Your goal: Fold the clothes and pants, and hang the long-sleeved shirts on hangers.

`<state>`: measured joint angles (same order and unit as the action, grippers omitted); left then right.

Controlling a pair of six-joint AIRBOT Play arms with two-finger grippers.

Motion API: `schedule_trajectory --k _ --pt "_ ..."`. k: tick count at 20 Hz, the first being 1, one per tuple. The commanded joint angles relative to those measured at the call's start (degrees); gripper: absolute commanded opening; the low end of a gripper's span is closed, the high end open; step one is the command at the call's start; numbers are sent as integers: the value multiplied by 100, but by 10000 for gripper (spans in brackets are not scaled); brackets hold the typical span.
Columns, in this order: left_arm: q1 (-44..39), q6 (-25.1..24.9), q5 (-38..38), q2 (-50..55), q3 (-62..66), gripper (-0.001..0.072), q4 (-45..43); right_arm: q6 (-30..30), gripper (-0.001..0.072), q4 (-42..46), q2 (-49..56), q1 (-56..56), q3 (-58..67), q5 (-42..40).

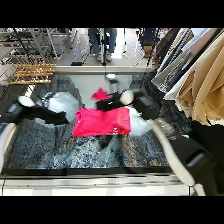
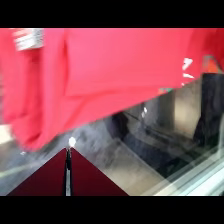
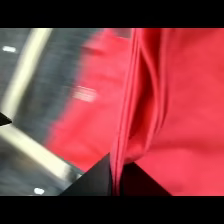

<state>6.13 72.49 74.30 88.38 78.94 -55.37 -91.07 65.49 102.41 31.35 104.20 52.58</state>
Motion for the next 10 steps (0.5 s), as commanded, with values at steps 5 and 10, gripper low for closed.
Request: schedule_trajectory --k 5,10 --pt "645 13 546 -428 199 8 -162 846 426 -946 1163 501 1392 247" --pt "-138 -90 -247 306 197 8 -120 -94 505 361 -17 -1351 704 2218"
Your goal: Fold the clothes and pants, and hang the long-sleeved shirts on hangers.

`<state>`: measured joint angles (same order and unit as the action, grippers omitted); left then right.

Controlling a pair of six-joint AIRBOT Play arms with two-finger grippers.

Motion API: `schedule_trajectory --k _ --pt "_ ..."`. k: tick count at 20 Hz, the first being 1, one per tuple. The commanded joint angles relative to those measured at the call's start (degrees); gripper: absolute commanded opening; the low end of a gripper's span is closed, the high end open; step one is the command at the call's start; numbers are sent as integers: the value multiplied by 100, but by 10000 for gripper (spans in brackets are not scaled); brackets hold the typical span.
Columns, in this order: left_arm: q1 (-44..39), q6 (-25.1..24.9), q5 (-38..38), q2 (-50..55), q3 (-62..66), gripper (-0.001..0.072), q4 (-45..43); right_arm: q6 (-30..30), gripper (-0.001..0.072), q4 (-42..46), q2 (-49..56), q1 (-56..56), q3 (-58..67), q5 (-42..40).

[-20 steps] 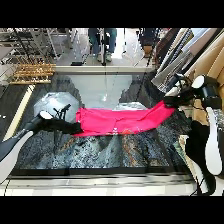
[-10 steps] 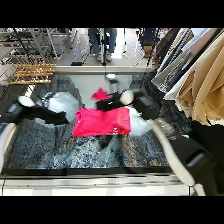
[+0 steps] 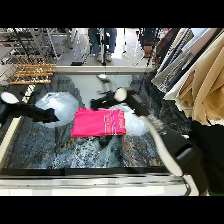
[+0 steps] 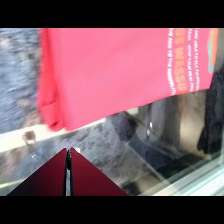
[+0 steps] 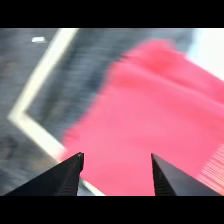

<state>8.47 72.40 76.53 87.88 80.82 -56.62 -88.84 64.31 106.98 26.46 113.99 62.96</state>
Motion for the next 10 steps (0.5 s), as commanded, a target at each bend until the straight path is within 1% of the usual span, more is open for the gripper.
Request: schedule_trajectory --k 1,2,4,6,8,9,10 --pt "-566 -79 -658 553 9 8 4 -317 507 411 -656 -1276 -599 1458" --pt "-758 -79 -717 776 11 7 4 -310 512 269 -776 -1626 -935 1661" --pt "-1027 -74 -697 1163 11 7 4 -179 571 -321 -844 -2249 -1735 1895" --pt "-1143 -31 -710 1443 48 7 7 205 652 -1003 -820 -2577 -2566 1519" --pt "-1158 81 -686 1637 155 7 4 837 665 -1952 -612 -2736 -3163 933" --pt "-1156 116 -638 1718 232 7 2 1075 702 -2323 -422 -2750 -3213 787" --pt "-1145 120 -551 1768 295 7 4 1244 700 -2640 -177 -2747 -3145 726"
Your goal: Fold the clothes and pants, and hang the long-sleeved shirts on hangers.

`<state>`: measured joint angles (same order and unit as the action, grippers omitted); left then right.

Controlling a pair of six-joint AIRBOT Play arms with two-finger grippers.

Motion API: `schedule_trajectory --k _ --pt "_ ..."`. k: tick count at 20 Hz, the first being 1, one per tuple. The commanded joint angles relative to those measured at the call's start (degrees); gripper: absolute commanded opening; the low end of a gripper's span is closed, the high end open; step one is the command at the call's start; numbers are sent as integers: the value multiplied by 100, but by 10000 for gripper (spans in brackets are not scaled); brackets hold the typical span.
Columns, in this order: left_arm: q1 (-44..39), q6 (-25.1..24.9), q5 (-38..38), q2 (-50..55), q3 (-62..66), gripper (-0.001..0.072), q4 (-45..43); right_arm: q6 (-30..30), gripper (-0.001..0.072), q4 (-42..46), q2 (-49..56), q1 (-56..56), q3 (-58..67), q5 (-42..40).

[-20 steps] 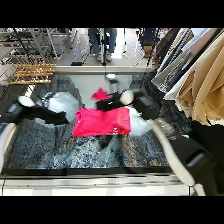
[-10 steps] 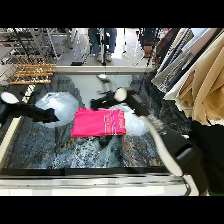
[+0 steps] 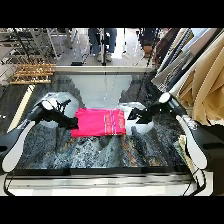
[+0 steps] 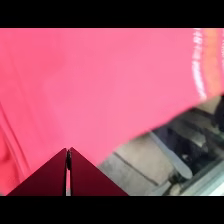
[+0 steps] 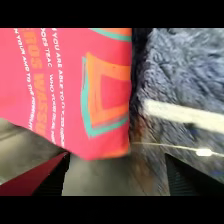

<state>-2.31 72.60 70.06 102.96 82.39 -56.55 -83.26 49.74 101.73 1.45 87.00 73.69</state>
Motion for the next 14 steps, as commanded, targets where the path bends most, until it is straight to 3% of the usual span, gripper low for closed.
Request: schedule_trajectory --k 1,6,11,12,14 --pt "-68 120 181 299 201 7 -2 758 700 -1386 575 -247 -317 -365" --pt "-68 160 219 306 232 7 4 625 697 -1827 1556 -142 717 31" --pt "-55 157 452 299 232 7 308 -162 586 -1838 2479 422 2015 732" --pt "-48 155 531 280 232 7 306 -181 530 -1838 2605 481 2227 911" --pt "-20 151 859 157 232 7 304 -173 122 -1843 2564 509 2529 1062"
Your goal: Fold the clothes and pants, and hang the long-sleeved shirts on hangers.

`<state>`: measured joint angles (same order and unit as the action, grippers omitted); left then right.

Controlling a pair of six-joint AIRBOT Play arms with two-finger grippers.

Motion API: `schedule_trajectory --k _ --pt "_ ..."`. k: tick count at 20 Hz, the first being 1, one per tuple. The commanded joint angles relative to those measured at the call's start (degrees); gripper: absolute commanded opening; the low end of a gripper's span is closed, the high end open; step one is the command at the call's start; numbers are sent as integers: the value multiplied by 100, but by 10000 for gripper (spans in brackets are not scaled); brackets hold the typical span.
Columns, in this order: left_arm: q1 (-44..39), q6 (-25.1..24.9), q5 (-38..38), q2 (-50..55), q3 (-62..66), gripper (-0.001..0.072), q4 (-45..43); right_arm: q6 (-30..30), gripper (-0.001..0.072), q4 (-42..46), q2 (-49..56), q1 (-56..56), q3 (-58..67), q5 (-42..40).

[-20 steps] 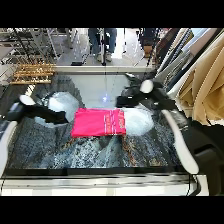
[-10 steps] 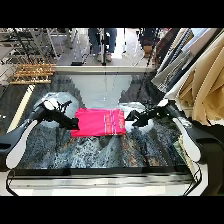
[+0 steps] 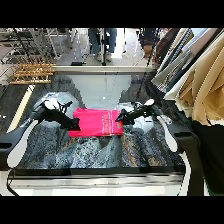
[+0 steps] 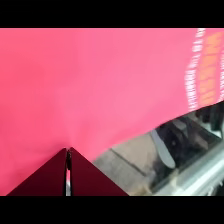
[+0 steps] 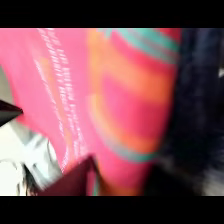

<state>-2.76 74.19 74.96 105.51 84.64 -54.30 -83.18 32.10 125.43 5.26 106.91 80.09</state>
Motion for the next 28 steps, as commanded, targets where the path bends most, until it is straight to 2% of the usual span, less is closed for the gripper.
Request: schedule_trajectory --k 1,2,5,9,11,14,19,20,23,26,28 --pt "39 -35 597 -245 7 6 79 -177 91 -37 35 127 691 492" --pt "42 -87 807 -446 4 7 76 -184 25 131 -240 116 809 468" --pt "15 -109 1574 -1342 4 7 94 -509 20 778 -1394 -116 879 457" --pt "-46 -116 2350 -2618 -2 8 98 -1174 19 1320 -3130 -1176 879 485" --pt "-44 -203 2343 -3147 -2 8 96 -1421 19 1443 -4017 -2081 879 490" --pt "-46 -262 2341 -3700 -2 8 98 -1488 19 1685 -5018 -3759 879 717" --pt "-46 -466 2339 -4083 -9 8 96 -1021 19 2243 -5571 -6800 861 2402" --pt "-46 -527 2328 -4081 -15 8 96 -1034 19 2363 -5637 -7322 758 2529" --pt "-46 -610 2208 -4039 -20 8 79 -1069 19 2962 -6050 -8223 -31 2531" --pt "-46 -610 2188 -3895 -17 8 76 -1060 19 4271 -6415 -8306 -1384 2531" --pt "-46 -610 2166 -3788 -17 8 79 -1019 20 4516 -6509 -8306 -2437 2533"
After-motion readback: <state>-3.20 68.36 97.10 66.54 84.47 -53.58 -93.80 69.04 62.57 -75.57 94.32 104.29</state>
